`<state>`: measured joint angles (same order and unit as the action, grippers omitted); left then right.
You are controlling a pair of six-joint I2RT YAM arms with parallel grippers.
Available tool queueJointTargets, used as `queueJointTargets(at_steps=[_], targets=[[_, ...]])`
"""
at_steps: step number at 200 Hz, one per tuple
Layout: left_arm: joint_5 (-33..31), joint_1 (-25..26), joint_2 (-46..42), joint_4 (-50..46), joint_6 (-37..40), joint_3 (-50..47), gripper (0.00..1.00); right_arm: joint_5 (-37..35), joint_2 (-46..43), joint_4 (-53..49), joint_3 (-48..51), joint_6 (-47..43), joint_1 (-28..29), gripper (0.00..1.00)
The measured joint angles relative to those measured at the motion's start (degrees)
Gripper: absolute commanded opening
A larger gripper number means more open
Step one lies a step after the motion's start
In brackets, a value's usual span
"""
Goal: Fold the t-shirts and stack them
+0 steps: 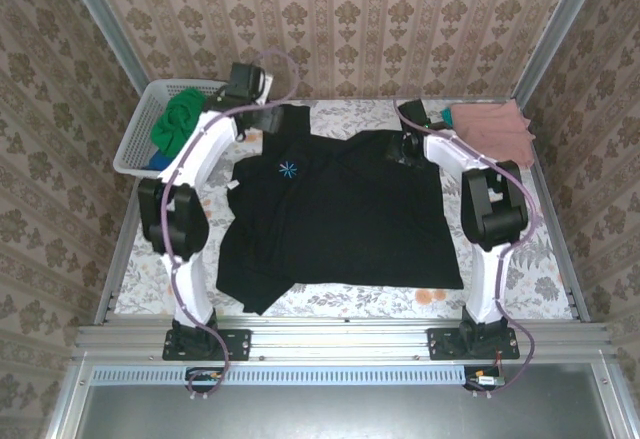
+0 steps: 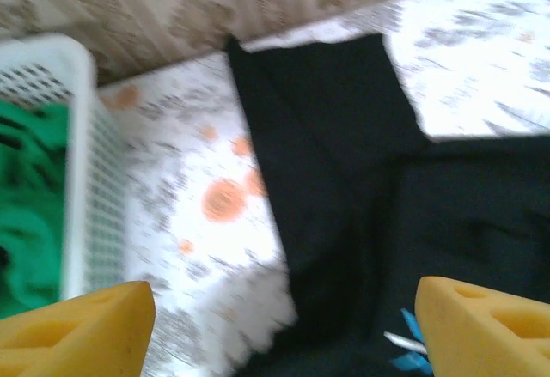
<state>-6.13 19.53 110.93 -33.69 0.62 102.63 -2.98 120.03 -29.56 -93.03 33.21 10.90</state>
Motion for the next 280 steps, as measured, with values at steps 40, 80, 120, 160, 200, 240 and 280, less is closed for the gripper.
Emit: queueJointTargets(at_steps=[40,80,120,160,200,240,280], targets=[[6.5,2.1,0.3,6.4,-6.4,-17.9,0.72,0.4,12.9,-5.5,-13.7,0.1,-2.9,0.47],[3.8,-1.1,8.2,6.2,-10.2,-18.3,0.69,2.3,14.0,-9.2,-17.5,0.3,-6.2,0.47],[1.4,-5.9,7.6,6.7,-15.5,-20.1,0.69,3.5,14.9,-10.6,-17.9,0.2,-8.9,0.47],[1.2,-8.3,1.5,8.0,-19.7,-29.2,0.70,4.3,15.0,-10.9,-17.9,-0.2,-10.0,0.47],[1.6,-7.9,-1.8,6.3,-22.0,-32.6,0.70,4.7,12.4,-10.9,-15.2,-1.2,-10.2,0.47],[1.6,-6.1,-6.2,1.7,-22.8,-33.2,0.82,3.2,-2.3,-8.4,0.1,-1.9,-7.2,0.50],[1.4,-2.6,-4.8,-1.5,-21.3,-23.1,0.83,2.3,-16.1,-2.5,17.5,-1.4,1.3,0.50]])
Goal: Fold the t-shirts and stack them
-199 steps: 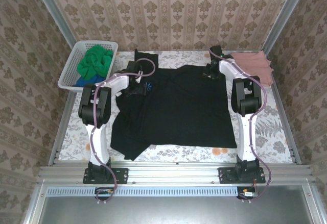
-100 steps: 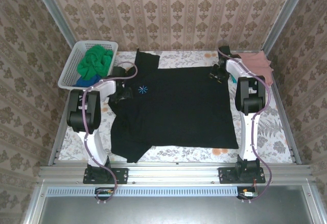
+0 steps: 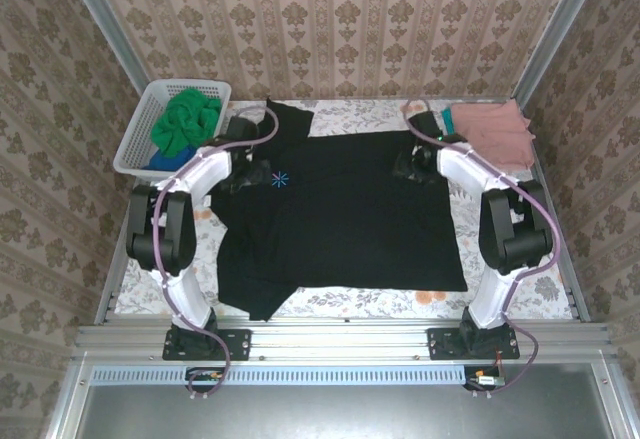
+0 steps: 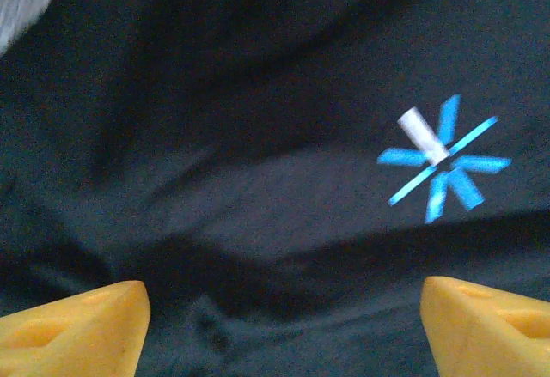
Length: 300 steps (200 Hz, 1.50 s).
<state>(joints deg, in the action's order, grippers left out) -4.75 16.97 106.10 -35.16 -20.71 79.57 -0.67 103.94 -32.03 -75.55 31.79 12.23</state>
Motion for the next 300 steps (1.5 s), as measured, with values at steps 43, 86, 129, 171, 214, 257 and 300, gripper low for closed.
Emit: queueJointTargets(at_steps=[43,86,129,171,214,257,300], targets=[[1.1,2.2,20.1,1.2,1.5,23.5,0.80,-1.5,3.1,1.4,5.0,0.6,-0.1,0.50],[-0.1,1.0,38.9,-4.5,0.8,48.9,0.80,-2.3,4.6,1.9,4.8,0.6,-1.4,0.50],[4.0,-4.1,46.9,-7.4,-0.6,62.5,0.80,-2.2,5.7,2.1,4.6,0.5,-2.4,0.50],[8.6,-7.0,47.9,-7.6,-0.7,64.5,0.88,-2.1,5.9,2.2,4.3,0.5,-4.1,0.50],[9.0,-5.6,39.3,-8.7,1.5,54.6,1.00,-2.4,1.7,2.2,7.3,0.3,-3.9,0.53],[6.0,-0.4,7.5,-2.5,4.3,24.3,1.00,-3.7,-11.2,2.8,15.8,0.8,-0.7,0.55],[4.1,3.5,-20.6,3.9,4.0,-6.6,1.00,-3.7,-11.1,3.6,20.7,1.5,2.1,0.55]])
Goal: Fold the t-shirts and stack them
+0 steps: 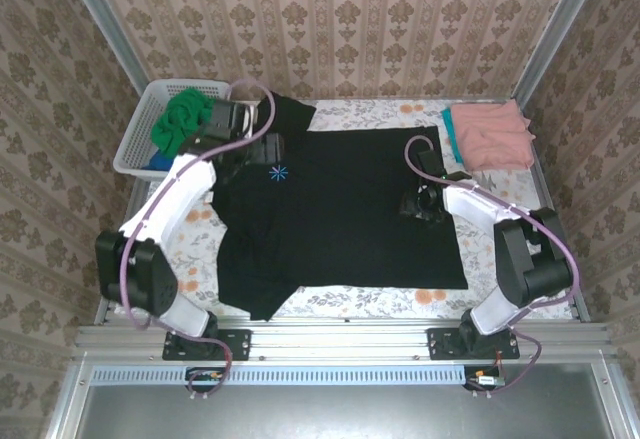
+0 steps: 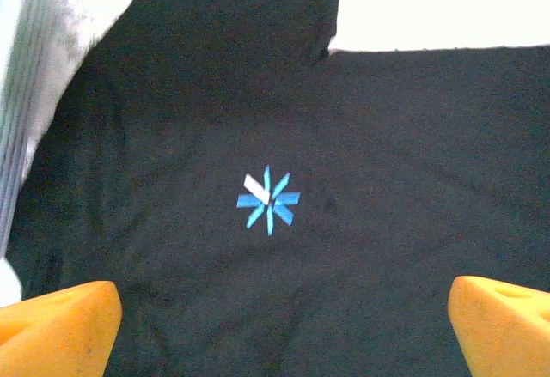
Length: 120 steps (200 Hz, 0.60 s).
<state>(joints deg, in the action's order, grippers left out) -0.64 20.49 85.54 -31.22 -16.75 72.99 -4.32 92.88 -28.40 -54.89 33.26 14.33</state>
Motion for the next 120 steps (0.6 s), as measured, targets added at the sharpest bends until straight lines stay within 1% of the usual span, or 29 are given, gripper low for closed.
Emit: queueJointTargets(at_steps=[24,36,48,58,78,90,101,120], targets=[[-1.6,2.0,-3.3,-0.4,-2.6,-13.9,1.00,-0.1,4.3,-0.1,0.0,0.0,-0.9,0.55],[-1.5,2.9,-4.2,-0.9,-4.3,-20.8,1.00,0.1,4.7,0.1,0.0,0.0,-2.3,0.55],[-1.2,3.3,-5.2,-1.4,-5.7,-25.8,1.00,0.1,4.5,0.8,-0.1,0.0,-4.2,0.56],[-0.9,3.3,-5.9,-1.9,-6.8,-28.1,1.00,0.1,4.5,1.1,-0.1,0.0,-6.0,0.55],[-0.6,3.6,-6.0,-1.4,-7.7,-28.2,1.00,-0.1,4.5,0.8,-0.5,-0.3,-8.6,0.55],[-0.7,4.2,-5.2,-1.3,-7.7,-26.4,1.00,-0.8,3.9,0.5,-0.6,-0.3,-8.4,0.57],[-0.9,4.7,-3.3,-1.3,-7.7,-23.6,1.00,-1.7,2.4,-0.3,-0.5,-0.2,-6.4,0.58],[-1.2,5.1,1.8,-0.3,-7.6,-17.4,1.00,-2.4,-1.3,0.1,-0.4,0.4,0.5,0.58]])
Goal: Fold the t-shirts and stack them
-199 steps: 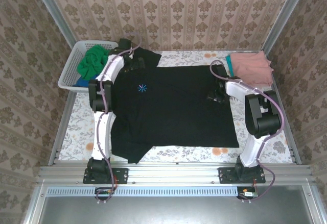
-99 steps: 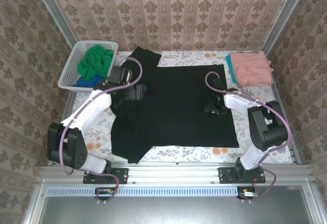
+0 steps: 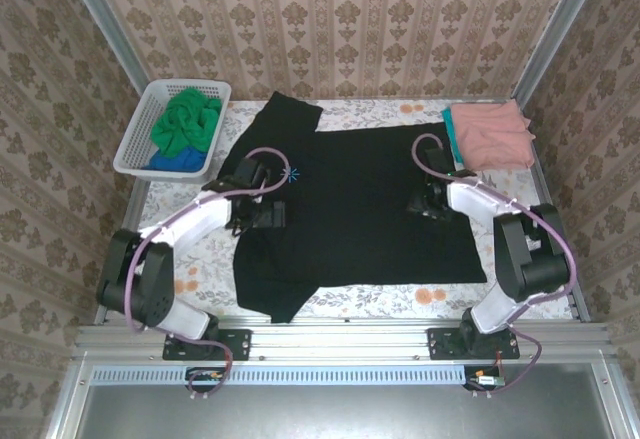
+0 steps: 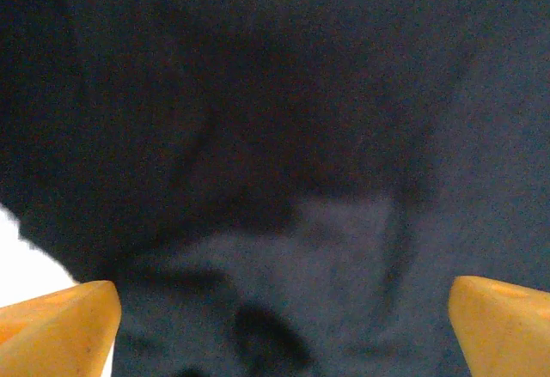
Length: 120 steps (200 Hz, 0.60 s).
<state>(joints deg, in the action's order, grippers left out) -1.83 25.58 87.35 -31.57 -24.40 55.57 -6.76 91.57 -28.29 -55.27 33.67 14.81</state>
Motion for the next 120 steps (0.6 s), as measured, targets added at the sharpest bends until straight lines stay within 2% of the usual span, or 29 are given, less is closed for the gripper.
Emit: queueJointTargets(at_steps=[17,34,61,86,120], targets=[[-0.4,-0.1,4.9,1.0,0.4,5.5,1.00,0.2,-1.1,1.5,0.2,1.3,6.2,0.58],[-0.3,-0.5,10.2,1.9,1.3,11.1,1.00,0.7,0.7,2.6,0.8,2.4,9.3,0.57],[0.1,-2.8,21.4,3.4,2.7,20.9,1.00,0.5,5.8,2.4,1.0,2.8,8.2,0.57],[0.8,-6.1,30.7,3.3,3.8,26.9,1.00,-0.5,7.0,0.9,-1.5,2.7,7.5,0.58],[2.0,-7.7,37.7,1.2,4.6,38.1,1.00,-2.4,10.3,-2.1,-5.2,1.9,5.7,0.58]])
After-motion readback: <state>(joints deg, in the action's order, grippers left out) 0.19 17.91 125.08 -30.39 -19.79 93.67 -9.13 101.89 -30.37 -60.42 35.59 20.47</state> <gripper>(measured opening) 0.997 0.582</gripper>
